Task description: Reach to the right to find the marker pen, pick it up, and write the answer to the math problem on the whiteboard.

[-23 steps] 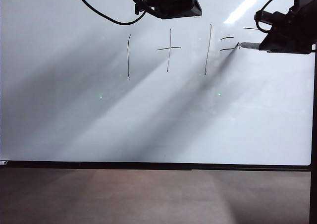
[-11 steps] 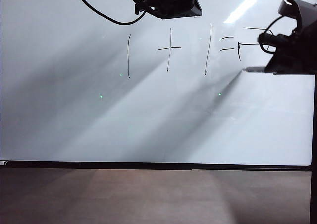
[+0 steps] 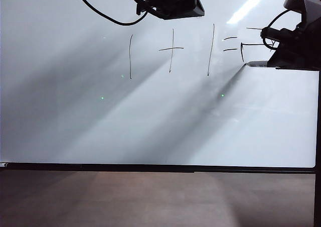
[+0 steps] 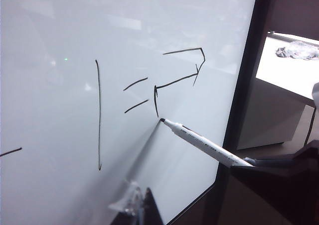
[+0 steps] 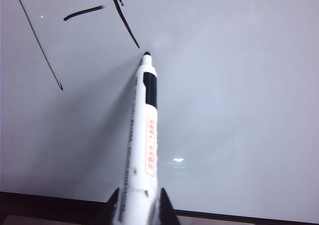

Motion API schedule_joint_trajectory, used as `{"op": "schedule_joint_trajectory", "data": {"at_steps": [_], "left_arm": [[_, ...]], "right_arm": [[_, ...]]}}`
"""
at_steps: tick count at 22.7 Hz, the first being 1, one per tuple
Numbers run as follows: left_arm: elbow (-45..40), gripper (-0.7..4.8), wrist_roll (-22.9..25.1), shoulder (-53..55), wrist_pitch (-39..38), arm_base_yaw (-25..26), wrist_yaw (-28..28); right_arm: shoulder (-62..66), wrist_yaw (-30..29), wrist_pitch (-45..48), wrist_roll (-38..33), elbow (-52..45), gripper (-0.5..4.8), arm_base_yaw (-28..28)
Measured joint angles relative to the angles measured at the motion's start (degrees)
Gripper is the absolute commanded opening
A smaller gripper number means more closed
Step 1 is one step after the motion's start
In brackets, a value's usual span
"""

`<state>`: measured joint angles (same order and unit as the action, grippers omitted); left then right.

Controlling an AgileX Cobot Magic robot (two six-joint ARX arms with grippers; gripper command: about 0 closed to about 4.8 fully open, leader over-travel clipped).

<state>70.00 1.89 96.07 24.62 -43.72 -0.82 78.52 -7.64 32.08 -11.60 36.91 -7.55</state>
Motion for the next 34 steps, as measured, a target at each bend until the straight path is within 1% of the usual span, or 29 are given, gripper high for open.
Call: {"op": "schedule_joint_trajectory", "data": {"at_steps": [4, 7, 13, 21, 26, 34], "left_arm": [[0.0, -0.05, 0.0, 0.0, 0.0, 0.0, 0.0], [0.0, -0.05, 0.0, 0.0, 0.0, 0.0, 0.0], [0.0, -0.04, 0.0, 0.0, 0.0, 0.0, 0.0], [0.0, -0.05, 0.0, 0.0, 0.0, 0.0, -0.02], [0.0, -0.05, 0.0, 0.0, 0.0, 0.0, 0.0], [0.0, -0.05, 0.0, 0.0, 0.0, 0.0, -0.02]], "right_arm": [[0.0, -1.99, 1.03, -0.42, 0.13, -0.06, 0.0], [0.0, -2.29, 2.01, -0.44, 0.13, -0.06, 0.0], [0.0, -1.4, 2.62, -0.42, 0.13, -0.06, -0.02], [0.0, 0.22, 0.33, -0.42, 0.0, -0.06, 0.63], [-0.02, -0.37, -0.42, -0.37, -0.02, -0.06, 4.04], [-0.55, -0.79, -1.64, -0.35, -0.07, -0.06, 7.82]]}}
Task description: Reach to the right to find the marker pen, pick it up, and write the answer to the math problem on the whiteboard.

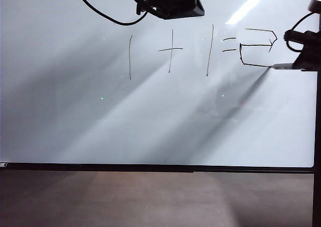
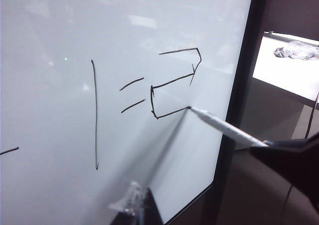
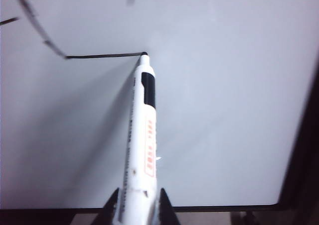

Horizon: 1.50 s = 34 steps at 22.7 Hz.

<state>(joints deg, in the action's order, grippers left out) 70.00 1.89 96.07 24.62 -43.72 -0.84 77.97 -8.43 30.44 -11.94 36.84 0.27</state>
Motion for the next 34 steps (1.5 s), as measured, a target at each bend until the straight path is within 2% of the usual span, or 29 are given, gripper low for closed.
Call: {"op": "schedule_joint_trajectory", "data": {"at_steps": [8, 18, 34], "left_arm": [[0.0, -0.04, 0.0, 0.0, 0.0, 0.0, 0.0], [0.0, -0.04, 0.0, 0.0, -0.02, 0.0, 0.02], [0.0, -0.05, 0.0, 0.0, 0.0, 0.0, 0.02]], "right_arm": [[-2.73, 1.53, -0.9, -0.04, -0.22, -0.06, 1.97], [-6.82, -1.6, -3.3, -0.55, -2.45, -0.06, 1.18], [-29.86, -1.66, -15.72, -1.11, -9.57, -0.06, 1.25]]}}
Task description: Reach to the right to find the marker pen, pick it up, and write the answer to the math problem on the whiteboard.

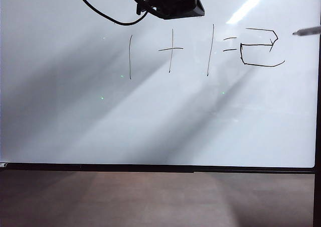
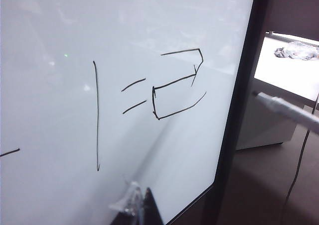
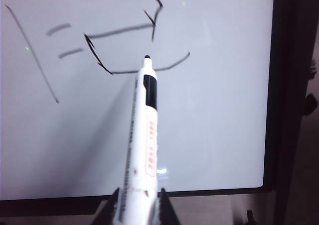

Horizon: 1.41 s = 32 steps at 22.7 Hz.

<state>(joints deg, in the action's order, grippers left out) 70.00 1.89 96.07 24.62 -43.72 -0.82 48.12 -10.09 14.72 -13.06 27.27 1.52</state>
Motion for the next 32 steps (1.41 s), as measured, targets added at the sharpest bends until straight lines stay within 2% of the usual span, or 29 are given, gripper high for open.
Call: {"op": "schedule_joint_trajectory", "data": {"at_steps": [15, 20, 24, 32], "left_arm": [[0.0, -0.05, 0.0, 0.0, 0.0, 0.0, 0.0], [0.0, -0.05, 0.0, 0.0, 0.0, 0.0, -0.02], [0.0, -0.04, 0.0, 0.0, 0.0, -0.02, 0.0], [0.04, -0.04, 0.0, 0.02, -0.42, -0.17, 0.37]], "right_arm": [[-28.7, -0.09, -16.15, -0.52, -9.09, -0.06, 0.04], [-40.04, 3.41, -24.57, -0.59, -8.94, -0.06, 0.2], [-48.0, 4.02, -31.61, -0.7, -9.51, -0.06, 0.24], [-47.93, 1.03, -31.43, -0.85, -9.68, -0.05, 0.2]]}}
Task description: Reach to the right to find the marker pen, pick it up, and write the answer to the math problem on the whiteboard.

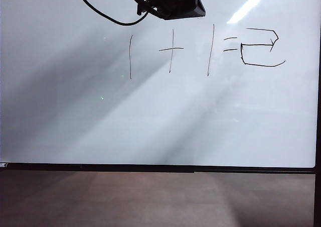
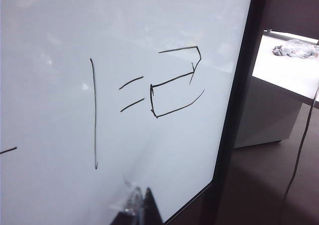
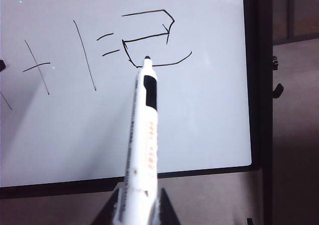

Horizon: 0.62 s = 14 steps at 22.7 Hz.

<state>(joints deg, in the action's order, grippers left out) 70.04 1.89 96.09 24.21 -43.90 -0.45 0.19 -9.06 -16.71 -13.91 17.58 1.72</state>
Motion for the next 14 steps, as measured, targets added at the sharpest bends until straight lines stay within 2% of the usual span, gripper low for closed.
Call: {"op": "schedule_joint_trajectory", "data": {"at_steps": [14], "left_arm": [[0.0, -0.04, 0.0, 0.0, -0.87, -0.04, 0.26]], "right_arm": [[0.02, 0.02, -2.34, 0.0, 0.0, -0.05, 0.02]]}}
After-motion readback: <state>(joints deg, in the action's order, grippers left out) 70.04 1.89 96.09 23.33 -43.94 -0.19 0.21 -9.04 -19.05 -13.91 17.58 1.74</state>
